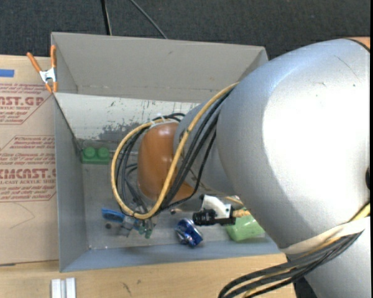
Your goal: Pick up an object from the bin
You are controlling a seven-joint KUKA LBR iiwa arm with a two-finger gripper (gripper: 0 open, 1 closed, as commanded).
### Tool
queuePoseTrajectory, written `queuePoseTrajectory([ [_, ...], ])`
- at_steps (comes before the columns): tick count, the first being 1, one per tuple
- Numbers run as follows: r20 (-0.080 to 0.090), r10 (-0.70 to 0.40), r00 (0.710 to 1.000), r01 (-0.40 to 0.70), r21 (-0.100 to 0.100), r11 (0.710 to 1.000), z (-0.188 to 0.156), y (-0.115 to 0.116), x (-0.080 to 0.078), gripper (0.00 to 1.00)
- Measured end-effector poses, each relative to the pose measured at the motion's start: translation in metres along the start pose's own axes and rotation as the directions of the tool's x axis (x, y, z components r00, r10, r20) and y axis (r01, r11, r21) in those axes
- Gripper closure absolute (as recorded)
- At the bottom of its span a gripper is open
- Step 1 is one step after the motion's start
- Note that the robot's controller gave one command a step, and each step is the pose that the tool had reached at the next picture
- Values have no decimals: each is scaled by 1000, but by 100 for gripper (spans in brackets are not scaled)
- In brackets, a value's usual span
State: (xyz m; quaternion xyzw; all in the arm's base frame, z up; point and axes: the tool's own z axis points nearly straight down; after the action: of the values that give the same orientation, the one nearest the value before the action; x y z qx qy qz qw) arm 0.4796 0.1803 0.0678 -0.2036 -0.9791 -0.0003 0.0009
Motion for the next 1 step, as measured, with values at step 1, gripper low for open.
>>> queuePoseTrajectory([
  [1,2,-1,1000,1,-2,1000,-35,1,0,100],
])
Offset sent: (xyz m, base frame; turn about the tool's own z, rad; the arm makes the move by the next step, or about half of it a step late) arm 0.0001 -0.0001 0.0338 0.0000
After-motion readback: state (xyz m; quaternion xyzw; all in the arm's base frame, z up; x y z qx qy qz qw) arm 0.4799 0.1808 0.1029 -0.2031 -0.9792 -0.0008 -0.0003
